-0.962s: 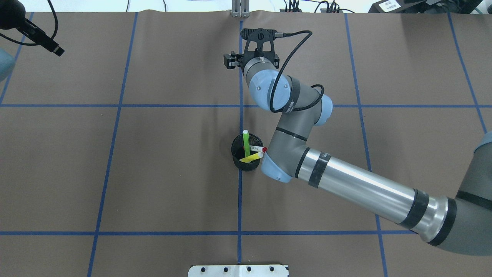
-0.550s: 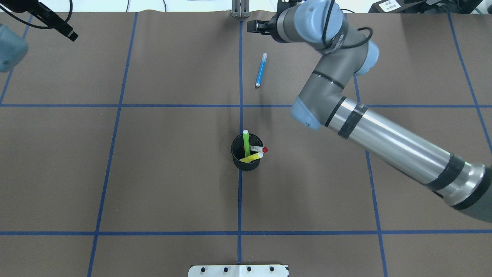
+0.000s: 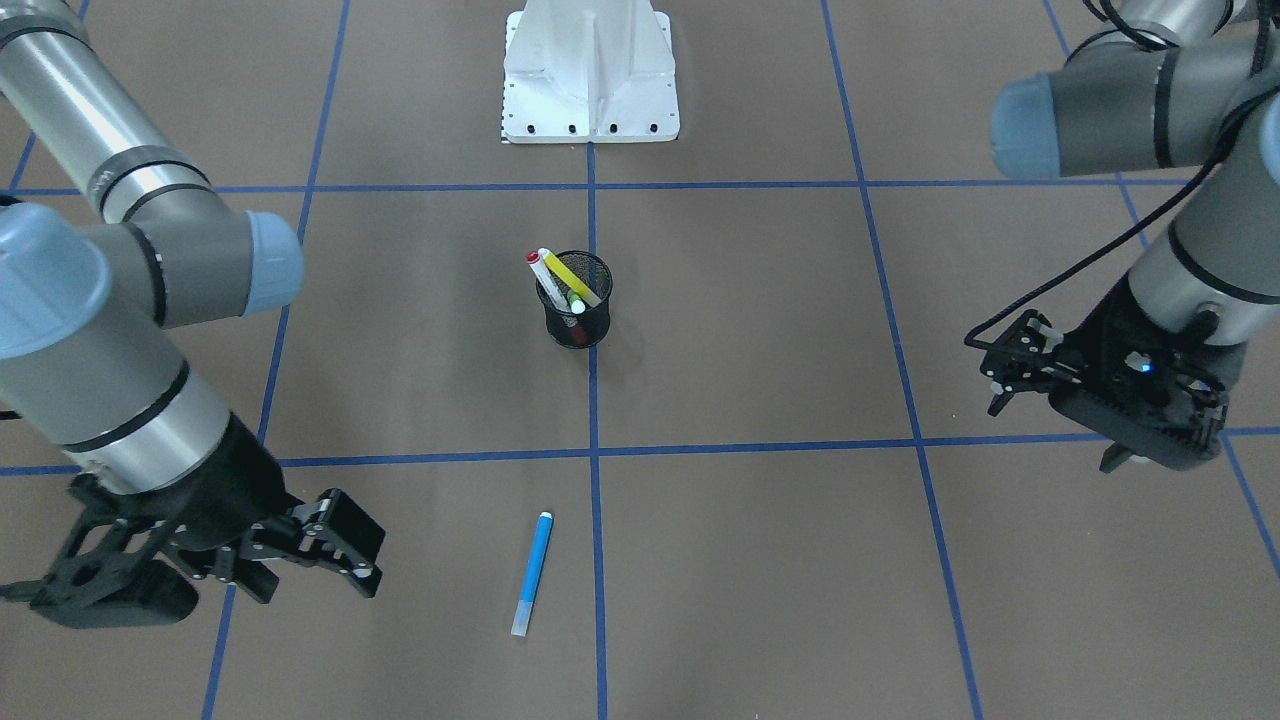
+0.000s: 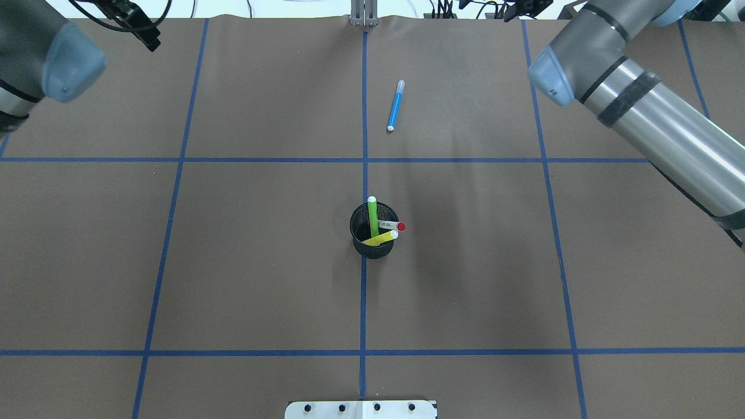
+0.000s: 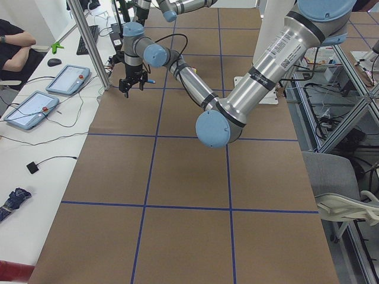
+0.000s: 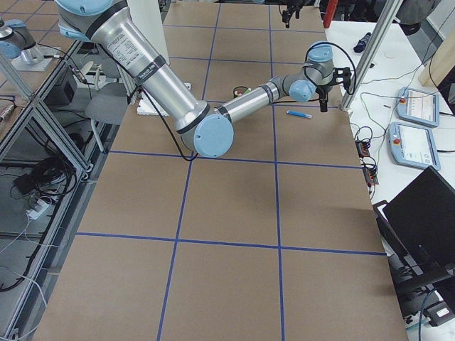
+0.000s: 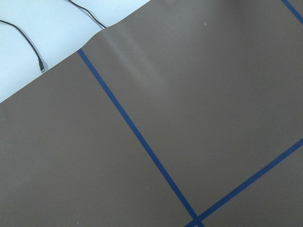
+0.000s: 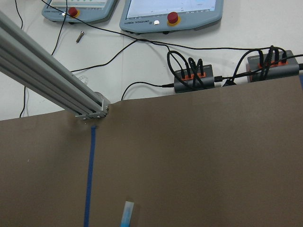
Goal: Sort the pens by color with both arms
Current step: 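Raise the right gripper away while the left arm swings toward the cup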
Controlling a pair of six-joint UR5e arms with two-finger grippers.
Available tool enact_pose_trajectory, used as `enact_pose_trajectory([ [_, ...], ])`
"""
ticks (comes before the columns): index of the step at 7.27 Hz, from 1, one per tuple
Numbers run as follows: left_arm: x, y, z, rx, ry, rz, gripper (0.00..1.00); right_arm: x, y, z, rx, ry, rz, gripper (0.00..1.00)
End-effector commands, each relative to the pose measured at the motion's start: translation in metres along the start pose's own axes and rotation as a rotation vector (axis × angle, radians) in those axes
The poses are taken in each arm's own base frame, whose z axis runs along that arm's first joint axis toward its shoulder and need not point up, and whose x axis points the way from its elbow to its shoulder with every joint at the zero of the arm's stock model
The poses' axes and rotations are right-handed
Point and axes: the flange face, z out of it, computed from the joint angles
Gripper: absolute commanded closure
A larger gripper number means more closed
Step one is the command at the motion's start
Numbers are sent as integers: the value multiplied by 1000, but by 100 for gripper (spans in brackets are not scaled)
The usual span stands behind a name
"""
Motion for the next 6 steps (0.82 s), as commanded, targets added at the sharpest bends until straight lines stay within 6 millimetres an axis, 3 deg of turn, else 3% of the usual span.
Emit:
enact_pose_trajectory([
  [1,102,-36,-13,-69,-117,-85,0,33,4,2,-51,4,21,0],
  [2,155,-48,-27,-97,-135,-84,0,42,8,4,-64,4,25,0],
  [4,256,-60,-35,-49,-143,-111,0,60,14,9,-73,15,17,0],
  [6,338,-97,-41,-67,-127,-254,1,76,19,14,-81,29,2,0],
])
